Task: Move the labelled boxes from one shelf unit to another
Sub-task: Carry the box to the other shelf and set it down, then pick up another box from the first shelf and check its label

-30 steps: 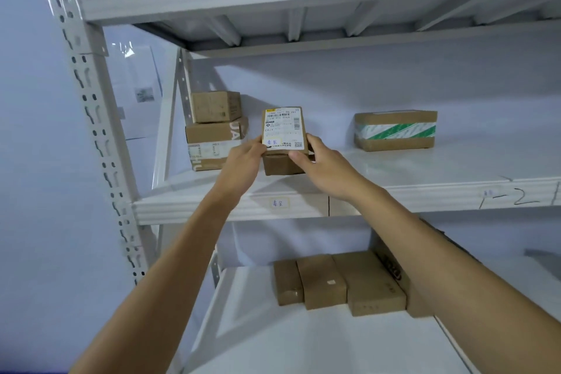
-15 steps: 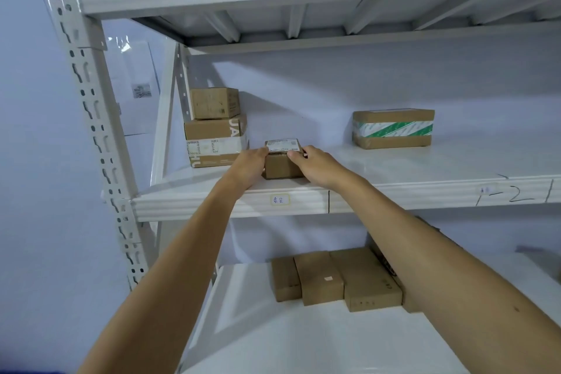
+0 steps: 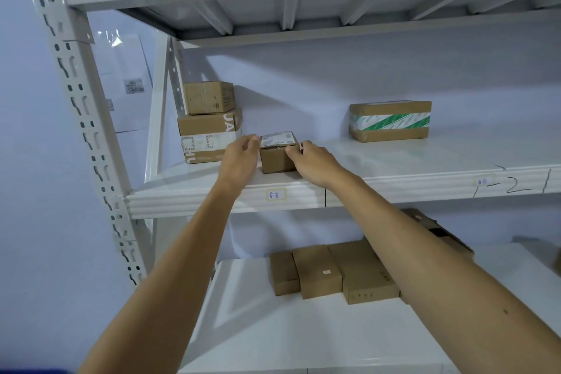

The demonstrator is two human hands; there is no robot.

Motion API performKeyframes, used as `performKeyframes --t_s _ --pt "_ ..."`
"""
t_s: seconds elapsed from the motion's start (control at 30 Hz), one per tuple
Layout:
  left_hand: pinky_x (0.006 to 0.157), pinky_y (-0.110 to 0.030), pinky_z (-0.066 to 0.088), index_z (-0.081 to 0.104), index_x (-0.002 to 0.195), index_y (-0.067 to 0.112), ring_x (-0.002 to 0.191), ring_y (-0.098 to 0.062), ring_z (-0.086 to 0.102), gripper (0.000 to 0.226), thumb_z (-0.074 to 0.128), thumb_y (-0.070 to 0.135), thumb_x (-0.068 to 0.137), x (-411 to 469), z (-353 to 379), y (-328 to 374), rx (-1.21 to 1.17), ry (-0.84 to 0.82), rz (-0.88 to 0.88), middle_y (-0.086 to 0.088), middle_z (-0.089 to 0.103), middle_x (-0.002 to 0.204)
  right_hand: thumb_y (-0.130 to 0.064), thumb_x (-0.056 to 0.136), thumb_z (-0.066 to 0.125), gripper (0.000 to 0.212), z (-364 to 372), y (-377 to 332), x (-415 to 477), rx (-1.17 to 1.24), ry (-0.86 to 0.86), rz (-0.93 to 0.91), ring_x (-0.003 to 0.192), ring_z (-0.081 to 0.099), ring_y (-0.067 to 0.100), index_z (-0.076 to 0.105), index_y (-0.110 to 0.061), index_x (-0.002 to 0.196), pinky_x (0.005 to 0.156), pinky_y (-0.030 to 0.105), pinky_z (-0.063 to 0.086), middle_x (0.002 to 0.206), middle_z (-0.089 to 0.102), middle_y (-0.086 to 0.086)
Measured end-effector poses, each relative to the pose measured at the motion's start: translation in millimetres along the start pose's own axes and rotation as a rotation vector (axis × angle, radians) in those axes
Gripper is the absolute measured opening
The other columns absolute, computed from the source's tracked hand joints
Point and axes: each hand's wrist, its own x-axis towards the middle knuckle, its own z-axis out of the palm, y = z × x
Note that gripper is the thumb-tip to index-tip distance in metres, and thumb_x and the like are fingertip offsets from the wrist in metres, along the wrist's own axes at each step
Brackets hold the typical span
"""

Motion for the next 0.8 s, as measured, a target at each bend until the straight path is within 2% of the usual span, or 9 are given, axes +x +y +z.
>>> performKeyframes --t_s 0.07,0.13,0.17,0.27,0.4,0.53,0.6,0.7,0.8 --pt "0.096 -0.017 0.046 0.070 0.131 0.012 0.115 -0.011 0.065 0.036 0.048 0.022 0.106 -6 -2 -1 -0.048 0.134 0.092 0.001 0.072 0.125 -0.051 0.105 0.033 0.059 -4 1 -4 0.068 0.040 -0.004 0.112 0.051 0.027 0.048 -0.007 0.140 0.088 0.038 0.039 0.137 0.058 0.015" --pt "0.082 -0.004 0.043 0.074 0.122 0.012 0.097 0.007 0.064 0.031 0.050 0.017 0.103 -18 0 0 -0.090 0.215 0.159 0.008 0.073 0.111 -0.051 0.106 0.034 0.063 -9 3 -9 0.149 0.083 -0.012 0.131 0.050 0.028 0.041 -0.008 0.151 0.102 0.038 0.039 0.152 0.051 0.012" --pt "0.077 -0.003 0.043 0.076 0.117 0.012 0.091 0.012 0.063 0.029 0.051 0.016 0.102 -23 3 1 -0.108 0.229 0.189 0.010 0.073 0.105 -0.051 0.106 0.036 0.064 -12 5 -12 0.186 0.105 -0.010 0.140 0.046 0.028 0.039 -0.009 0.153 0.108 0.038 0.036 0.157 0.047 0.011" --pt "0.078 -0.003 0.045 0.076 0.109 0.009 0.091 0.006 0.066 0.026 0.052 0.013 0.100 -40 17 13 -0.181 0.215 0.268 0.006 0.075 0.102 -0.048 0.106 0.039 0.062 -20 14 -23 0.257 0.174 -0.006 0.147 0.041 0.026 0.039 -0.011 0.155 0.114 0.035 0.032 0.160 0.044 0.008" --pt "0.080 -0.007 0.048 0.075 0.112 0.011 0.091 0.007 0.067 0.026 0.051 0.010 0.101 -56 43 35 -0.240 0.099 0.366 0.011 0.073 0.101 -0.049 0.106 0.039 0.061 -29 32 -46 0.251 0.245 -0.016 0.144 0.044 0.026 0.042 -0.011 0.153 0.111 0.034 0.033 0.158 0.048 0.009" --pt "0.087 -0.033 0.059 0.071 0.107 0.026 0.103 -0.014 0.072 0.024 0.050 0.019 0.100 -72 82 48 -0.292 -0.026 0.400 0.011 0.075 0.102 -0.048 0.107 0.042 0.056 -45 56 -76 0.269 0.301 -0.019 0.140 0.050 0.022 0.045 -0.017 0.152 0.114 0.036 0.039 0.154 0.053 0.005" --pt "0.087 -0.038 0.061 0.071 0.107 0.027 0.101 -0.017 0.073 0.023 0.050 0.018 0.100 -81 105 51 -0.330 -0.080 0.393 0.008 0.076 0.102 -0.043 0.107 0.044 0.049 -60 72 -90 0.260 0.350 0.001 0.132 0.056 0.018 0.054 -0.018 0.147 0.109 0.035 0.044 0.146 0.061 0.003" --pt "0.083 -0.036 0.061 0.071 0.109 0.020 0.093 -0.017 0.073 0.024 0.050 0.013 0.101 -96 140 57 -0.361 -0.160 0.371 0.003 0.076 0.100 -0.035 0.106 0.048 0.034 -89 97 -111 0.264 0.450 0.030 0.117 0.061 0.014 0.066 -0.019 0.130 0.096 0.029 0.046 0.125 0.068 -0.004" --pt "0.079 -0.028 0.059 0.072 0.109 0.017 0.086 -0.013 0.073 0.023 0.050 0.013 0.102 -113 172 68 -0.375 -0.246 0.356 0.003 0.076 0.101 -0.034 0.103 0.049 0.028 -119 129 -130 0.274 0.504 0.060 0.111 0.066 0.015 0.070 -0.023 0.117 0.100 0.040 0.053 0.117 0.070 -0.007"
